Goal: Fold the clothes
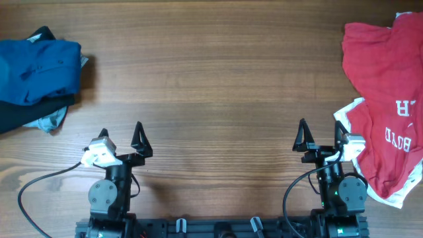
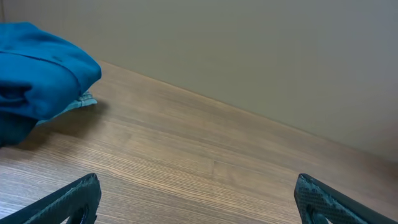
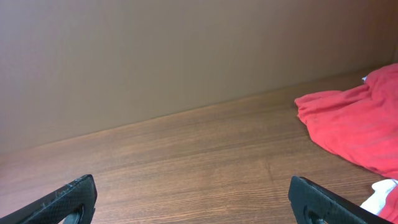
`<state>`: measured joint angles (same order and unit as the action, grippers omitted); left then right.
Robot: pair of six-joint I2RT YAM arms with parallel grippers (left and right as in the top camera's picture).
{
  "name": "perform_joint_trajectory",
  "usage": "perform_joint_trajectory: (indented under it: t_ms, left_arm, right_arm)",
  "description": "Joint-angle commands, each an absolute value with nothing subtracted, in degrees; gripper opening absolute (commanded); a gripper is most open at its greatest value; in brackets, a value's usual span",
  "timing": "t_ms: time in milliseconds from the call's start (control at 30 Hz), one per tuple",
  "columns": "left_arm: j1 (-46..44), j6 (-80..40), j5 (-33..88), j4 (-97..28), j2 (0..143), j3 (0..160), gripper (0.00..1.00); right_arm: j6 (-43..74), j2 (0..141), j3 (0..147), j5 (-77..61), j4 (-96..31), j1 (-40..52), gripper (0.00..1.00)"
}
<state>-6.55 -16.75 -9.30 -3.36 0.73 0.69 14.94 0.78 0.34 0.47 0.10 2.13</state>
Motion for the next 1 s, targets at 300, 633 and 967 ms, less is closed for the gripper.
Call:
perform_joint_trajectory:
  t_ms: [300,633,967]
  left_arm:
    - [-4.3,-15.8,-8.2,-3.2,0.2,0.3,1.00]
    - [-4.4,-15.9,-8.2,-3.2,0.3,0.3,1.00]
    - [-4.4,-15.8,-8.2,-3.2,0.3,0.3,1.00]
  right_arm:
    - [15.2,0.3,0.3,0.0,0.4,1.9,1.00]
    - [15.2,0.3,0.3,0.0,0.4,1.9,1.00]
    - [15.2,0.3,0.3,0.0,0.4,1.9,1.00]
